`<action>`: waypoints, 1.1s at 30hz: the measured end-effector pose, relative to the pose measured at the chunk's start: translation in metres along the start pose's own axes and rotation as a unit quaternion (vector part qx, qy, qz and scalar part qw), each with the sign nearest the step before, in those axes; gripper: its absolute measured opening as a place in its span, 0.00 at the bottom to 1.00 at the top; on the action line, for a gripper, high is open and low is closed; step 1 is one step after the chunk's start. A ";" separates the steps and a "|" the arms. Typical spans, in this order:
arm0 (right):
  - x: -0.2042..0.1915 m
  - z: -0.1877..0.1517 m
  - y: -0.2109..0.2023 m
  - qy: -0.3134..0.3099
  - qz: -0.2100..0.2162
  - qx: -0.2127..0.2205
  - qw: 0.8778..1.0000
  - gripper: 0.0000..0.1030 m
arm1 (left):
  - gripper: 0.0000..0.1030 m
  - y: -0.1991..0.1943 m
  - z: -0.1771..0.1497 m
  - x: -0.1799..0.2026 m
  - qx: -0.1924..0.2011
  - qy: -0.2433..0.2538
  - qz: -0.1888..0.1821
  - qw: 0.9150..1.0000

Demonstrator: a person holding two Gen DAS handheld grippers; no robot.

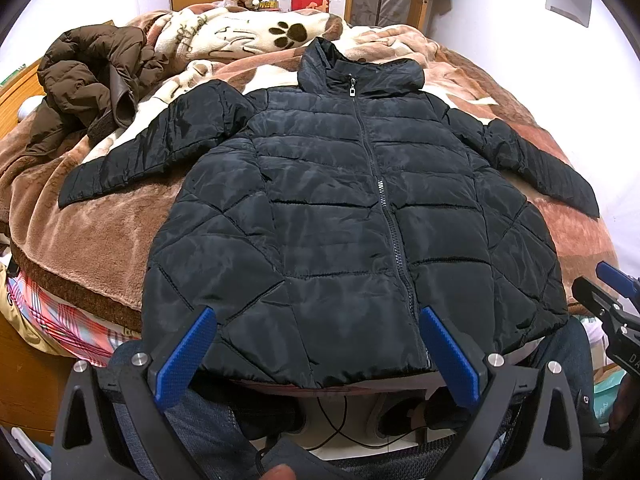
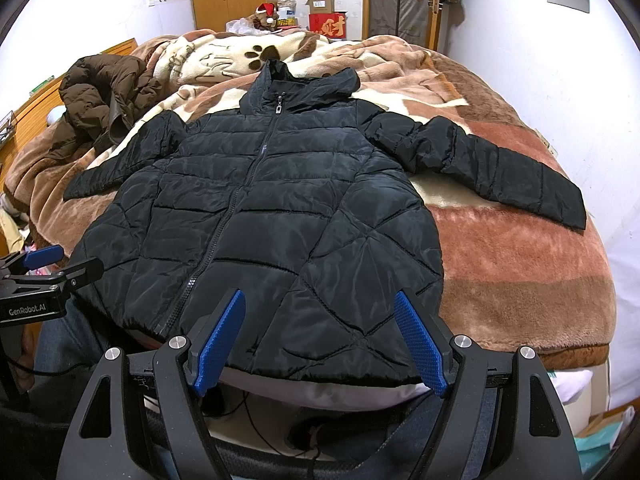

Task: Fold large clothes

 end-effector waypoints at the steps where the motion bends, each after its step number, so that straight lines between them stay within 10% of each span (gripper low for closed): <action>1: 0.000 0.000 0.000 0.000 0.000 0.000 1.000 0.75 | 1.00 0.000 0.000 0.000 0.000 0.000 0.000 1.000; 33: 0.000 -0.001 0.002 -0.001 0.000 -0.002 1.000 0.75 | 1.00 0.004 -0.003 0.006 -0.002 0.009 0.001 1.000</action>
Point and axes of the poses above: each gripper's, at about its wrist camera, not at the fingertips, and y roughly the way its jaws point, x to its right, z to its top, the point moved 1 cm from there along y, roughly the way its jaws point, and after that the axes turned 1 degree about z, right-handed, at the moved point
